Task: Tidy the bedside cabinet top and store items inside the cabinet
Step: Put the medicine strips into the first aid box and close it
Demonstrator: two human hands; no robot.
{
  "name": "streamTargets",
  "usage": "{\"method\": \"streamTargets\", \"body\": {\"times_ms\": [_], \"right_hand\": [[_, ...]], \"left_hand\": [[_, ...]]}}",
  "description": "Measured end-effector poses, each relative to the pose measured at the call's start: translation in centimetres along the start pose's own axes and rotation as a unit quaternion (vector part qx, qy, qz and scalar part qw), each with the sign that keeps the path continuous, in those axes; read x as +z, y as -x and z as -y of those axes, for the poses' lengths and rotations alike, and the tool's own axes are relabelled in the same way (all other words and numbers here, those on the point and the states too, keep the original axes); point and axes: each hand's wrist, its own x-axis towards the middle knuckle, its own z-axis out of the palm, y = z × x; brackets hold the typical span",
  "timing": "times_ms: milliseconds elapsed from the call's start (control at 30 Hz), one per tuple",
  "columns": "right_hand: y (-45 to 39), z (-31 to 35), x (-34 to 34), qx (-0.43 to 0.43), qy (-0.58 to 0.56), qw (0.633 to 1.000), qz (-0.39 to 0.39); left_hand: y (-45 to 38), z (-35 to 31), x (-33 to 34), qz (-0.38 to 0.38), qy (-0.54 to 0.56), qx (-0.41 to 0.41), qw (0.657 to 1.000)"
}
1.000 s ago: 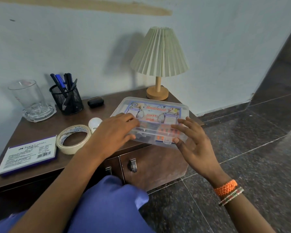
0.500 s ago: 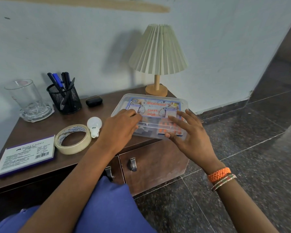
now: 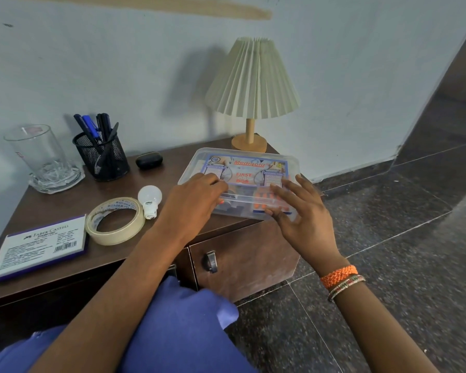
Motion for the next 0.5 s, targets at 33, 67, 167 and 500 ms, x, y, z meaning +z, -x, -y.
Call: {"method": "streamTargets", "body": {"times_ms": [33, 67, 167, 500], "right_hand": [[0.0, 0.1, 0.0, -0.002, 0.007, 1.000, -0.008], [0.0, 0.3, 0.1, 0.000, 0.009, 1.000, -0.010], [0.0, 0.6, -0.1, 0.013, 0.003, 1.000, 0.001], [-2.1, 5.4, 0.7, -0.016, 0.142, 0.984, 0.107]], "left_hand": [[0.0, 0.0, 0.0, -0.001, 0.003, -0.001, 1.000], [0.0, 0.0, 0.0, -0.001, 0.007, -0.002, 1.000], [0.0, 0.1, -0.2, 0.013, 0.018, -0.011, 1.000], [0.1, 2.2, -0.9, -0.027, 0.005, -0.143, 0.989]]}}
